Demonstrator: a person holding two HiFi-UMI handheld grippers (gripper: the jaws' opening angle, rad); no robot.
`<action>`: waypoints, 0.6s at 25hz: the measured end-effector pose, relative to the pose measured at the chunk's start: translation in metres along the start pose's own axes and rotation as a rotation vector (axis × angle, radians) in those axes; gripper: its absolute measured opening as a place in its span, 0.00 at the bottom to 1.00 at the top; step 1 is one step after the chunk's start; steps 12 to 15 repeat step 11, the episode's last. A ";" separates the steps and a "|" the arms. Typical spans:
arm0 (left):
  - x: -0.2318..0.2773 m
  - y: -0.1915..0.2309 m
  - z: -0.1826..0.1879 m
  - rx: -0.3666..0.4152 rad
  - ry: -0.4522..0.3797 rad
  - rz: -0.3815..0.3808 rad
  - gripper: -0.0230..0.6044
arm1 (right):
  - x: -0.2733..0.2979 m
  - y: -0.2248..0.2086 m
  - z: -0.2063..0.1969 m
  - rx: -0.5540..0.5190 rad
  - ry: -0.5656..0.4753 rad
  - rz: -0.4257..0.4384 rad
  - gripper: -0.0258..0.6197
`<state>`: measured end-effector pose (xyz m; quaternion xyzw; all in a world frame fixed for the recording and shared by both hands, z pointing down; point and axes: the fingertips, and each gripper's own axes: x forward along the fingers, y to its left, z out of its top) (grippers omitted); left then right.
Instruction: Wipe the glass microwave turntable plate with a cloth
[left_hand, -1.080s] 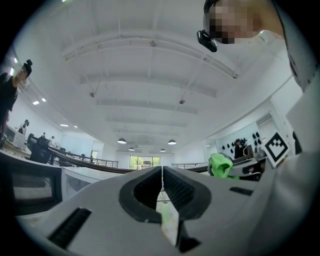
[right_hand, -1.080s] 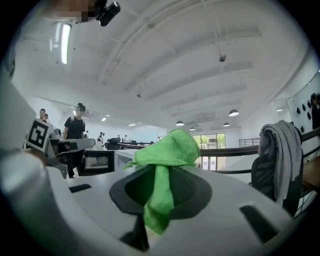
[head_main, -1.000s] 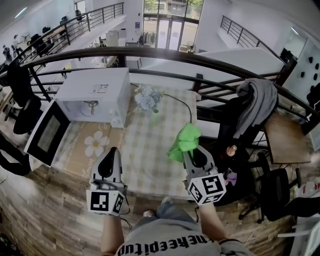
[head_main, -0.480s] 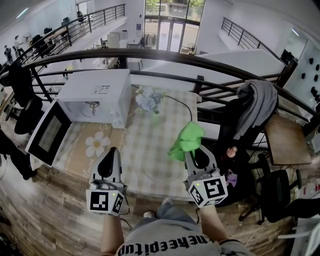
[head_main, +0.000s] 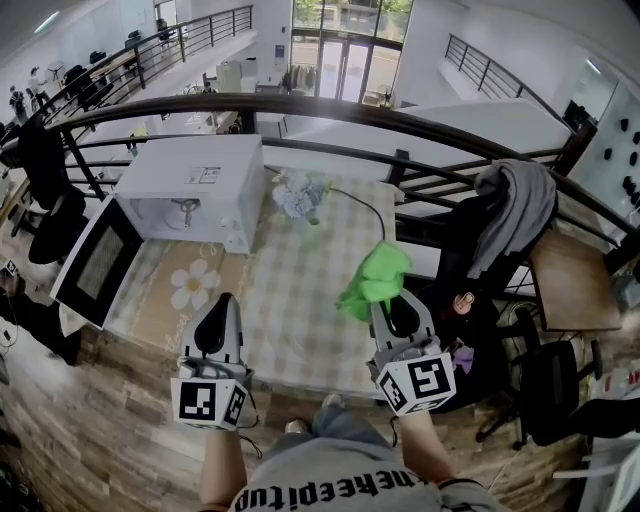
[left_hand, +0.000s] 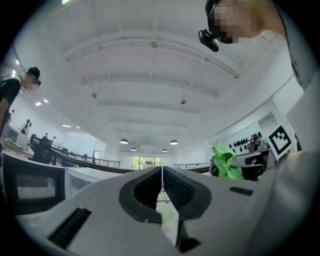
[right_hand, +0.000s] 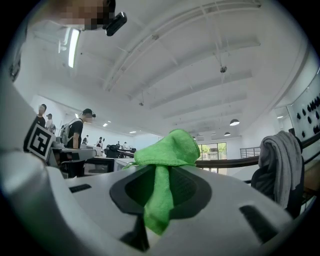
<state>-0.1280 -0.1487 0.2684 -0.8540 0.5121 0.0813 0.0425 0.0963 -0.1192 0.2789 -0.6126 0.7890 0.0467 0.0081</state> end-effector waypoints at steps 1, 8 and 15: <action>0.000 0.000 0.000 -0.001 0.001 0.001 0.05 | -0.001 0.000 0.000 0.001 -0.001 -0.001 0.13; -0.002 -0.001 -0.004 -0.012 0.009 0.004 0.05 | -0.004 -0.002 -0.001 0.005 0.000 -0.009 0.13; -0.003 -0.003 -0.004 -0.014 0.013 0.005 0.05 | -0.007 -0.003 -0.001 0.008 -0.002 -0.012 0.13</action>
